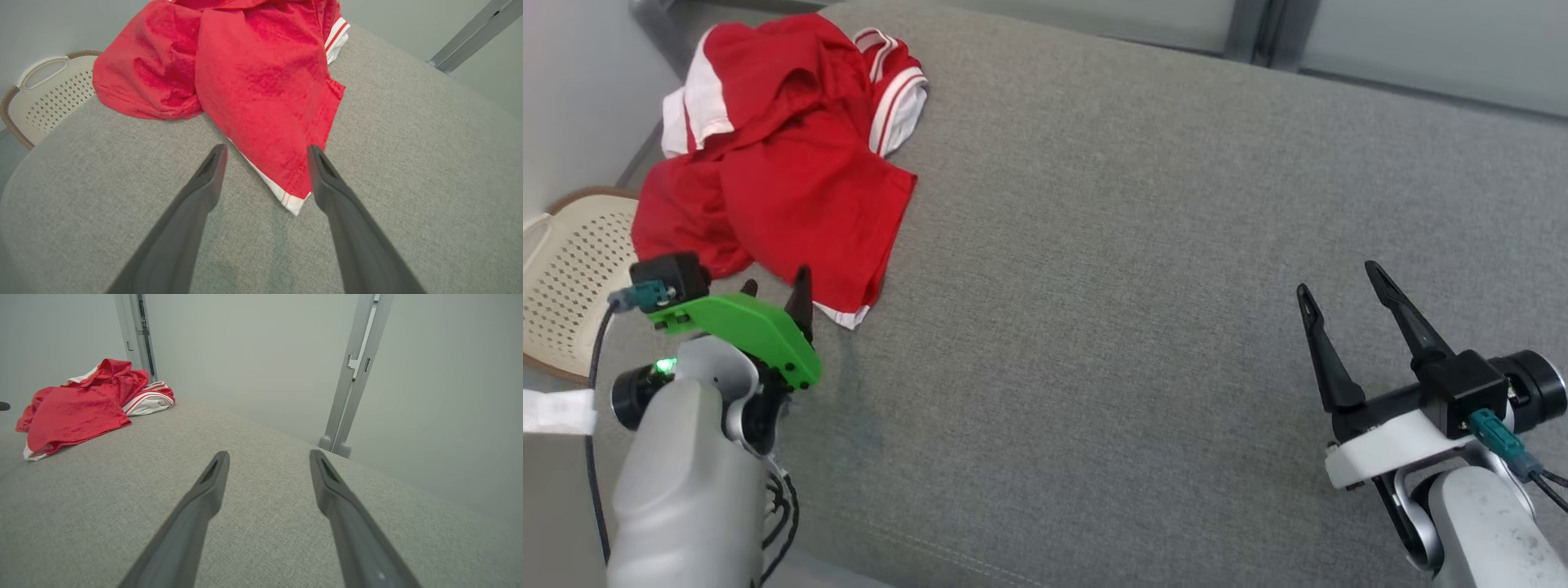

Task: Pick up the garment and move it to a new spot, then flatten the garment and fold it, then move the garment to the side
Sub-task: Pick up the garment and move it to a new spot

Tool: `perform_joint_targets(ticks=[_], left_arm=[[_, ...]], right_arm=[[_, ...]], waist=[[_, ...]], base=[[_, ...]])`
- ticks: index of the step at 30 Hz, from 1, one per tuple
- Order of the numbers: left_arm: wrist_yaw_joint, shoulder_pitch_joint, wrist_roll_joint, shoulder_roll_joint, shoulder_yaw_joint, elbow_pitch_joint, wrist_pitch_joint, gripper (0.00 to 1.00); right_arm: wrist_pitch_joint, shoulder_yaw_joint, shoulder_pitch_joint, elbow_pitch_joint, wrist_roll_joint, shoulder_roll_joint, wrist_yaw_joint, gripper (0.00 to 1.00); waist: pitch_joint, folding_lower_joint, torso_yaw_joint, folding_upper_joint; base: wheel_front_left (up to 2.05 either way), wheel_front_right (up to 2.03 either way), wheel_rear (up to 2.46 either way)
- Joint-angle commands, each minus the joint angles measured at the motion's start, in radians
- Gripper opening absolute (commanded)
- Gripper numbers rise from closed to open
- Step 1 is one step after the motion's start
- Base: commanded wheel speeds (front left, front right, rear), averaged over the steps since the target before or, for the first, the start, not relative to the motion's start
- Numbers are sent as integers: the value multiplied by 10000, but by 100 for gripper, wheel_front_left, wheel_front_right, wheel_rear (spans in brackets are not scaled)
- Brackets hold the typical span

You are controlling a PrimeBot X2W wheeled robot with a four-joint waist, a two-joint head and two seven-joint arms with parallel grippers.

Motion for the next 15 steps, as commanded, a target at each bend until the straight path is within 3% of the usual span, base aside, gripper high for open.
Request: perform_joint_targets(ticks=[1, 9, 10, 11, 15], left_arm=[[-26, -430, -176, 193, 113, 246, 20, 100], [-14, -1309, -451, 717, 297, 2213, 21, 100], [-17, -1339, -441, 757, 217, 2433, 65, 42], [-20, -1360, -498, 781, 201, 2616, 28, 0], [-39, -1269, -585, 882, -78, 2715, -252, 0]], right_arm=[[-31, 55, -305, -57, 32, -64, -3, 100], [-31, 153, -689, -132, 186, -55, -3, 100], [-33, 144, -668, -109, 205, -54, -3, 100], [-31, 121, -654, -74, 215, -31, -3, 100], [-31, -120, -440, 30, 291, 142, -3, 100]], waist=[[2100, 0, -1689, 0], [2532, 0, -2439, 0], [2511, 0, -2477, 0], [2467, 0, -2524, 0], [2154, 0, -2549, 0]], base=[[0, 0, 0], [0, 0, 0], [0, 0, 0], [0, 0, 0], [0, 0, 0]])
